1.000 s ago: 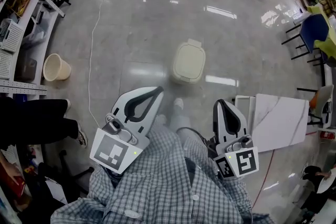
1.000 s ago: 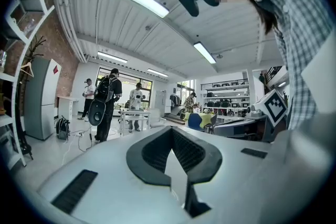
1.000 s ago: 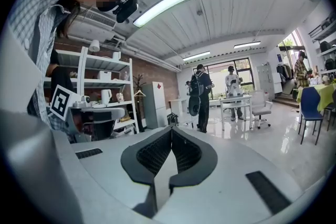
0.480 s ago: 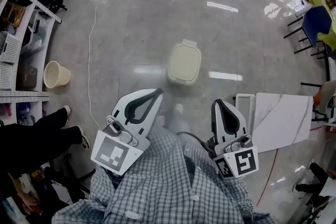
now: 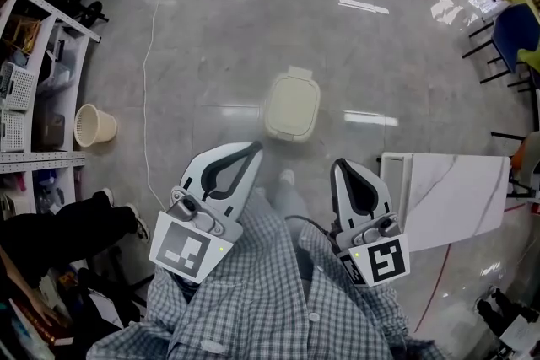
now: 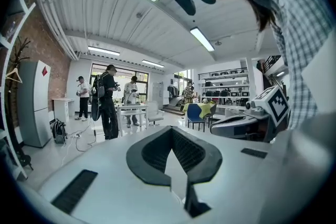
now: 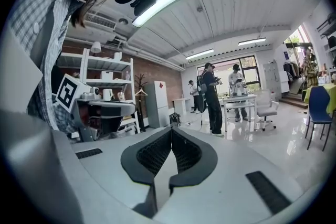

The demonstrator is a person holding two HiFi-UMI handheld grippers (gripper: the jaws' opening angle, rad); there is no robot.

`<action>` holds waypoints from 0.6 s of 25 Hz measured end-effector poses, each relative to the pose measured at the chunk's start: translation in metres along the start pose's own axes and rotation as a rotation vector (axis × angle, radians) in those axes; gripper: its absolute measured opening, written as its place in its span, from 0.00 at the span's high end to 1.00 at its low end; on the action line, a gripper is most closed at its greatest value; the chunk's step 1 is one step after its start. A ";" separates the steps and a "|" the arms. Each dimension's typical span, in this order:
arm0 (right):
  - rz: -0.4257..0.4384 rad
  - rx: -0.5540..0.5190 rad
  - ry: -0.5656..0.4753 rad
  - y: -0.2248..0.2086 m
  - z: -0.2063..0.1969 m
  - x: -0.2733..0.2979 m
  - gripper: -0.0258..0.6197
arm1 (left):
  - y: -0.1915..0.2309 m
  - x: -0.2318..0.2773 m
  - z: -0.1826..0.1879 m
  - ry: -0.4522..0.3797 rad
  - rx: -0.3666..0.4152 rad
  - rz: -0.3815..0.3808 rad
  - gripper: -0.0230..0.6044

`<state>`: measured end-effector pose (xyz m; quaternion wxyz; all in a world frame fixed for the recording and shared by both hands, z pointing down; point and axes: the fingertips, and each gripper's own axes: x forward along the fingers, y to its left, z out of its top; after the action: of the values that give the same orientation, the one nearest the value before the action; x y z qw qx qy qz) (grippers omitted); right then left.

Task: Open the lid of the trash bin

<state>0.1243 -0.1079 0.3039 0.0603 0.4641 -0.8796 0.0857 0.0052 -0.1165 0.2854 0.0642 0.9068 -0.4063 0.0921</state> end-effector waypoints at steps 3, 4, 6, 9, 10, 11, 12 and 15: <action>-0.001 0.017 0.008 -0.007 -0.003 0.004 0.93 | -0.002 0.006 -0.003 0.023 0.011 -0.004 0.96; -0.004 0.023 0.011 -0.010 -0.005 0.005 0.93 | -0.002 0.008 -0.005 0.028 0.005 -0.008 0.96; -0.015 0.039 0.020 -0.014 -0.008 0.007 0.93 | -0.001 0.012 -0.009 0.042 -0.001 -0.020 0.96; -0.045 0.066 0.022 -0.023 -0.009 0.015 0.93 | 0.008 0.021 -0.012 0.049 -0.004 -0.036 0.96; -0.057 0.070 0.021 -0.026 -0.008 0.017 0.93 | 0.011 0.023 -0.011 0.045 -0.006 -0.041 0.96; -0.068 0.069 0.021 -0.027 -0.007 0.019 0.93 | 0.014 0.025 -0.010 0.041 -0.004 -0.047 0.96; -0.077 0.065 0.020 -0.028 -0.006 0.020 0.93 | 0.017 0.025 -0.010 0.039 0.001 -0.054 0.96; -0.102 0.055 0.015 -0.025 -0.002 0.027 0.93 | 0.030 0.023 -0.010 0.035 0.004 -0.064 0.96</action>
<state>0.1299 -0.1434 0.3128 0.0582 0.5090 -0.8517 0.1102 -0.0031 -0.1509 0.3014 0.0723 0.9177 -0.3757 0.1068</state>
